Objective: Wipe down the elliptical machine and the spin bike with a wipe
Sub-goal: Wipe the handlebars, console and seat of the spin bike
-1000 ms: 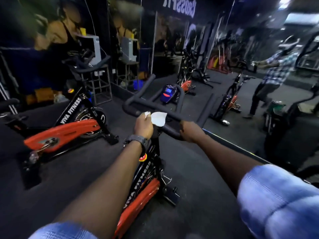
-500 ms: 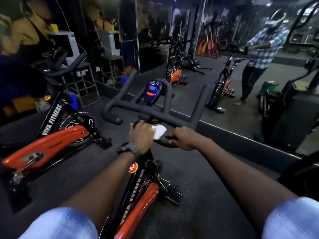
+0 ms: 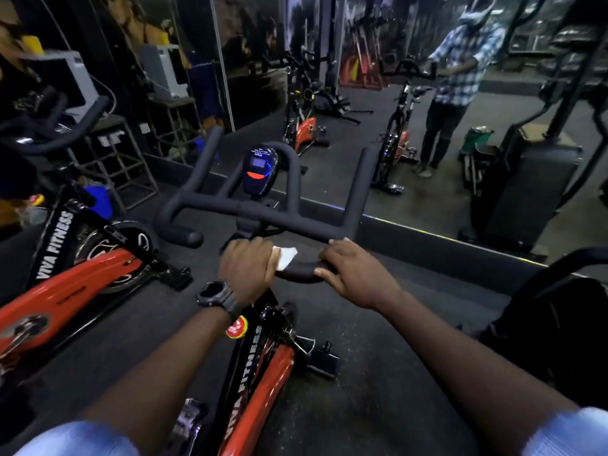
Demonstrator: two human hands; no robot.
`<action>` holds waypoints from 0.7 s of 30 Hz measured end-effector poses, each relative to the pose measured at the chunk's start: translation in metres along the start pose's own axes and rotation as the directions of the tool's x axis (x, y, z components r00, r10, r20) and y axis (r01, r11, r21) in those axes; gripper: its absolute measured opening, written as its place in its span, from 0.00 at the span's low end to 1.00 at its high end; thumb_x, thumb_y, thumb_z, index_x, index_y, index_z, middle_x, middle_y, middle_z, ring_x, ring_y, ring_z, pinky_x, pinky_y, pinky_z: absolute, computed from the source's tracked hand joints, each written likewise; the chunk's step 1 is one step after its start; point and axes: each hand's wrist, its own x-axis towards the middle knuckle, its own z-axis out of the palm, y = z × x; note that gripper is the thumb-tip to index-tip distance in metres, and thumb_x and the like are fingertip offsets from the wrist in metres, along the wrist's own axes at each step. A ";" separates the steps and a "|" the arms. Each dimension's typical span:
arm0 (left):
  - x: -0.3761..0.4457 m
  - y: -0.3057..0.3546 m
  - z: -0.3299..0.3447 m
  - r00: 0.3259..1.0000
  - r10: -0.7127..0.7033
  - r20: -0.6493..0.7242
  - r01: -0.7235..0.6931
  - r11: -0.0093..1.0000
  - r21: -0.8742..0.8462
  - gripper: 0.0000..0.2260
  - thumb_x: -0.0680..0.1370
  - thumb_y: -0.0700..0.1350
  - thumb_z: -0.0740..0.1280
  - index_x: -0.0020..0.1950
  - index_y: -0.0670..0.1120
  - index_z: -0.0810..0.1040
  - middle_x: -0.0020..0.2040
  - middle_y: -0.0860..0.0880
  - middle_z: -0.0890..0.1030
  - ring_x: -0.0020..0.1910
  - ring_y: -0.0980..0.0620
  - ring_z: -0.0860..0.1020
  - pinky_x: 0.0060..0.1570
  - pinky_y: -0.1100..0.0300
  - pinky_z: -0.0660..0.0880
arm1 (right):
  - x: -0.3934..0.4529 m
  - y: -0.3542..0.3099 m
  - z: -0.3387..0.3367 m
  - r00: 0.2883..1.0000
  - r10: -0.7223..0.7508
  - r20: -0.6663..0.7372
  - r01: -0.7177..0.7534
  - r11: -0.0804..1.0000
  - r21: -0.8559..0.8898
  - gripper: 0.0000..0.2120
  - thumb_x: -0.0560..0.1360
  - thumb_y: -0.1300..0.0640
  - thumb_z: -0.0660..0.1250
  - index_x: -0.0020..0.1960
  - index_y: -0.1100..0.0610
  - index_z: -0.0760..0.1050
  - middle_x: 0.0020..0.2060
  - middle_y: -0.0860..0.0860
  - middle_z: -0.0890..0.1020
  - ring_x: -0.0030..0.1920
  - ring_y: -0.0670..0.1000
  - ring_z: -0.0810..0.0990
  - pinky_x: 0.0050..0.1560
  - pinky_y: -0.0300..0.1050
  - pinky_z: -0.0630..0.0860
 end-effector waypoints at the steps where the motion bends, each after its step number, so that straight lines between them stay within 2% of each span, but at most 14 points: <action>1: -0.001 0.006 -0.003 0.999 -0.039 -0.015 0.039 0.999 0.008 0.14 0.78 0.51 0.55 0.38 0.47 0.73 0.36 0.45 0.76 0.35 0.41 0.75 0.40 0.48 0.69 | -0.003 0.000 0.002 0.998 0.040 -0.048 -0.037 0.997 0.069 0.20 0.80 0.45 0.55 0.59 0.58 0.77 0.57 0.55 0.80 0.68 0.55 0.72 0.73 0.48 0.64; 3: 0.001 0.040 0.000 0.999 0.040 0.008 -0.040 0.999 -0.005 0.12 0.76 0.52 0.57 0.40 0.46 0.74 0.37 0.45 0.76 0.37 0.42 0.74 0.42 0.48 0.68 | -0.006 0.005 0.004 0.975 0.156 -0.161 -0.121 0.971 0.206 0.15 0.79 0.56 0.58 0.62 0.59 0.76 0.61 0.55 0.79 0.70 0.55 0.69 0.74 0.45 0.61; 6: 0.002 0.086 0.002 0.976 0.208 0.064 -0.207 0.978 -0.033 0.15 0.76 0.57 0.60 0.47 0.46 0.74 0.41 0.46 0.75 0.39 0.43 0.73 0.41 0.50 0.67 | -0.007 0.019 0.001 0.962 0.225 -0.152 -0.191 0.959 0.212 0.21 0.73 0.67 0.59 0.64 0.57 0.75 0.64 0.53 0.78 0.70 0.56 0.70 0.71 0.52 0.66; 8: 0.005 0.065 0.003 0.964 0.258 0.059 -0.259 0.966 0.010 0.16 0.76 0.59 0.60 0.46 0.47 0.74 0.40 0.46 0.75 0.38 0.43 0.73 0.38 0.51 0.67 | -0.007 0.022 -0.003 0.976 0.192 -0.104 -0.174 0.972 0.160 0.26 0.70 0.71 0.59 0.66 0.57 0.74 0.65 0.53 0.77 0.71 0.56 0.69 0.72 0.51 0.67; 10: 0.004 0.031 0.001 0.951 0.295 0.094 -0.299 0.953 0.038 0.19 0.76 0.63 0.60 0.43 0.48 0.73 0.38 0.46 0.74 0.36 0.43 0.73 0.37 0.51 0.67 | -0.008 0.026 -0.008 0.981 0.170 -0.097 -0.155 0.977 0.145 0.27 0.71 0.73 0.58 0.67 0.57 0.74 0.67 0.53 0.76 0.73 0.55 0.68 0.73 0.45 0.64; 12: 0.006 0.020 0.000 0.957 0.266 0.117 -0.273 0.961 0.047 0.21 0.75 0.66 0.60 0.40 0.47 0.72 0.36 0.46 0.74 0.35 0.43 0.73 0.37 0.51 0.68 | -0.009 0.031 -0.009 0.981 0.178 -0.078 -0.163 0.971 0.173 0.28 0.72 0.74 0.57 0.67 0.56 0.74 0.67 0.53 0.76 0.73 0.53 0.67 0.72 0.44 0.64; 15: 0.020 0.074 0.005 0.977 0.165 0.136 -0.169 0.985 0.021 0.16 0.77 0.59 0.60 0.42 0.47 0.74 0.36 0.46 0.76 0.35 0.43 0.75 0.35 0.52 0.70 | -0.006 0.035 -0.003 0.967 0.200 -0.157 -0.149 0.946 0.287 0.27 0.68 0.75 0.57 0.62 0.57 0.78 0.64 0.52 0.80 0.71 0.53 0.72 0.71 0.43 0.66; 16: 0.022 0.096 0.008 0.985 0.120 0.125 -0.120 0.993 -0.010 0.14 0.78 0.55 0.58 0.46 0.46 0.75 0.38 0.46 0.76 0.36 0.43 0.75 0.35 0.52 0.71 | -0.004 0.035 -0.001 0.952 0.226 -0.207 -0.141 0.922 0.360 0.26 0.68 0.75 0.57 0.60 0.59 0.79 0.61 0.52 0.82 0.68 0.53 0.75 0.69 0.41 0.68; 18: 0.025 0.127 0.012 0.990 0.018 0.139 -0.012 0.999 -0.045 0.16 0.79 0.48 0.54 0.58 0.41 0.76 0.42 0.45 0.77 0.39 0.43 0.75 0.38 0.50 0.71 | -0.002 0.038 0.000 0.906 0.320 -0.276 -0.141 0.845 0.516 0.21 0.69 0.75 0.58 0.55 0.60 0.80 0.54 0.52 0.84 0.59 0.50 0.81 0.64 0.37 0.72; 19: 0.025 0.131 0.012 0.989 -0.012 0.147 0.017 0.999 -0.030 0.19 0.79 0.45 0.54 0.64 0.39 0.74 0.44 0.44 0.77 0.42 0.43 0.75 0.42 0.50 0.72 | 0.001 0.039 -0.001 0.879 0.377 -0.291 -0.152 0.801 0.579 0.19 0.71 0.73 0.58 0.53 0.60 0.81 0.51 0.52 0.84 0.55 0.48 0.81 0.61 0.37 0.74; 21: 0.024 0.129 0.013 0.992 -0.014 0.123 0.012 1.000 0.009 0.20 0.81 0.44 0.51 0.69 0.37 0.70 0.49 0.41 0.79 0.51 0.40 0.77 0.53 0.48 0.73 | 0.008 0.044 -0.003 0.825 0.505 -0.252 -0.193 0.672 0.715 0.18 0.73 0.72 0.58 0.50 0.58 0.81 0.48 0.50 0.84 0.51 0.46 0.82 0.56 0.41 0.78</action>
